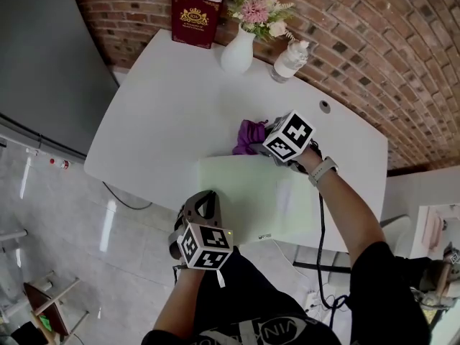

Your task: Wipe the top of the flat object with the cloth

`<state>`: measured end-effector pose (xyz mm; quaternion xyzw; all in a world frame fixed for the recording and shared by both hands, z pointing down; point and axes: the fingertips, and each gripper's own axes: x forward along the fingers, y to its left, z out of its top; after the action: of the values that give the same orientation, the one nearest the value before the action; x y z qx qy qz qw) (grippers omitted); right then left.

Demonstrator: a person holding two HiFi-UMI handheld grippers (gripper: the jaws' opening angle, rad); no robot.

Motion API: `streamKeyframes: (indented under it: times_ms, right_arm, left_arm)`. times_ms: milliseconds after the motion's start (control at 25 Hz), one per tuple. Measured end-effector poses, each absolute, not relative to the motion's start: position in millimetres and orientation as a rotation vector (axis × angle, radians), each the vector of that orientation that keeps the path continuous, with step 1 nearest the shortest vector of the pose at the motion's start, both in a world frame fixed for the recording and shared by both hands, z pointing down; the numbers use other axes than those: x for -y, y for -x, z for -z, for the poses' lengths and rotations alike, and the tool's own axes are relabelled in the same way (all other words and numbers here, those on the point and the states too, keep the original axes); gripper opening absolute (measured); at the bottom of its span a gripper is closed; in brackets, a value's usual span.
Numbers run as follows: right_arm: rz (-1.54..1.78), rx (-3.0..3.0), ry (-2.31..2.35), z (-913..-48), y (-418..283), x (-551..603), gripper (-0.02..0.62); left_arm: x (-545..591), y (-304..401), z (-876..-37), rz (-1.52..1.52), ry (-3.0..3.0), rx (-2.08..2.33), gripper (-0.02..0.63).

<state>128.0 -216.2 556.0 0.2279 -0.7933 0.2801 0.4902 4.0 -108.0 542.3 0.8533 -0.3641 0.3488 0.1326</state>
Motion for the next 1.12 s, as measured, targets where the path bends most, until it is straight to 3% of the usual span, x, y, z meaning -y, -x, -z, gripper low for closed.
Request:
streamKeyframes:
  times_ms: [1120]
  right_arm:
    - [-0.706, 1.753, -1.01, -550.1, -323.0, 173.2, 0.064]
  left_arm:
    - [107.6, -5.5, -540.5, -1.053, -2.45, 1.192, 0.012]
